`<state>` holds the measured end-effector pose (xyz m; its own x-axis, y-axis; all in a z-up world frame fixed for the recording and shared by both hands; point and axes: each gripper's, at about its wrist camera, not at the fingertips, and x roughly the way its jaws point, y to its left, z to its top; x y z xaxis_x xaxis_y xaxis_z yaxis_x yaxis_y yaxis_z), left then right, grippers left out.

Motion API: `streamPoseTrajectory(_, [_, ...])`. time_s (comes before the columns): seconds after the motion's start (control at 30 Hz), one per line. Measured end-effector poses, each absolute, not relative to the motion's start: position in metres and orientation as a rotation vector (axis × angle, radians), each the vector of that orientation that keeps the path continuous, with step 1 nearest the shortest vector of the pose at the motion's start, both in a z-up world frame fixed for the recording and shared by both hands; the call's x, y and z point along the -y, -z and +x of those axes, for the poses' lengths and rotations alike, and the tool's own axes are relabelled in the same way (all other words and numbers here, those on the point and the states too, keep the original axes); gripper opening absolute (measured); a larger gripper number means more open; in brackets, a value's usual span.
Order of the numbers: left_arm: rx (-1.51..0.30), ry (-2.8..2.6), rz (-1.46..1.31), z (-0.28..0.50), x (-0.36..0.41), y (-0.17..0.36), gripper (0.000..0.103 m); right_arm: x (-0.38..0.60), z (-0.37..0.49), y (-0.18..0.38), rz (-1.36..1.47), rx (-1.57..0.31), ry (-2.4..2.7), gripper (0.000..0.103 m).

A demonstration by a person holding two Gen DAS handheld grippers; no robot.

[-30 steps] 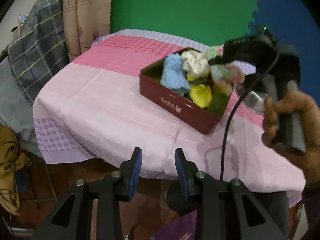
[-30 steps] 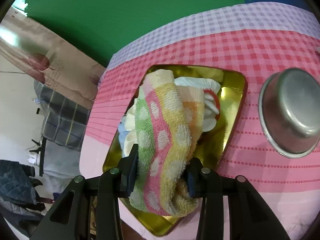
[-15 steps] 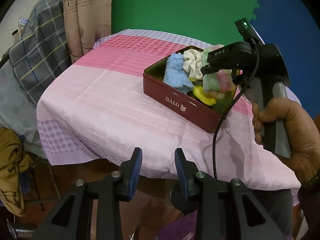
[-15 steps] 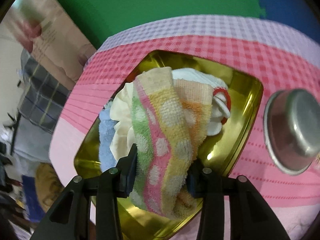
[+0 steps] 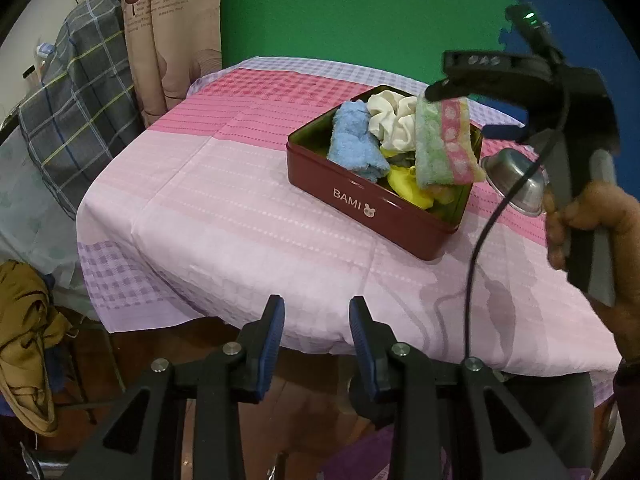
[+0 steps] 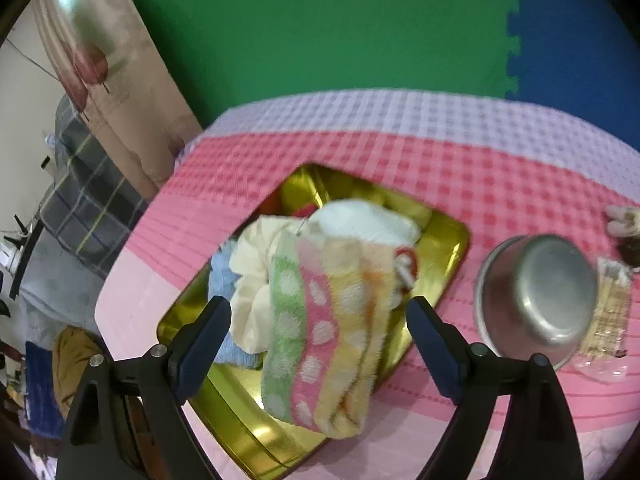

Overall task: Organize soft objects
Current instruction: 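Withdraw the right tool from the tin while the left tool reaches the cotton swab pack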

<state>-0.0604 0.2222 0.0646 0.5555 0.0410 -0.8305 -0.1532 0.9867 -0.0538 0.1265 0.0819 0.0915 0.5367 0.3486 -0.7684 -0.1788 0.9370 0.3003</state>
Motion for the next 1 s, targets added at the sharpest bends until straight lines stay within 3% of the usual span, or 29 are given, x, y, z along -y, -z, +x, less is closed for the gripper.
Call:
streamPoseTrajectory(0.13, [-0.978,-0.118,-0.107,-0.06,-0.219,-0.063,0.034,-0.074,0.113,-0.101,0.192,-0.885,-0.341,0.084])
streamPoseTrajectory(0.23, [-0.984,-0.118,-0.099,-0.06,-0.218,-0.061,0.034,-0.081,0.115,-0.09,0.122,-0.932,-0.355,0.054])
streamPoseTrajectory(0.37, [-0.982,-0.122,-0.077,-0.06,-0.215,-0.06,0.034,-0.082,0.112,-0.081,0.108,-0.965,-0.38,0.048])
streamPoseTrajectory(0.5, [-0.976,-0.131,-0.044,-0.06,-0.212,-0.059,0.034,-0.051,0.096,-0.097,0.178,-0.893,-0.385,0.048])
streamPoseTrajectory(0.67, [-0.98,-0.115,-0.031,-0.062,-0.207,-0.057,0.034,0.053,0.055,-0.107,0.311,-0.8,-0.245,0.071])
streamPoseTrajectory(0.93, [-1.04,0.036,0.09,-0.066,-0.166,-0.04,0.034,0.226,-0.005,-0.055,0.141,-0.896,0.269,0.072])
streamPoseTrajectory(1.0, [-1.07,0.099,0.106,-0.067,-0.152,-0.036,0.034,0.262,-0.015,-0.042,0.069,-0.921,0.387,0.079])
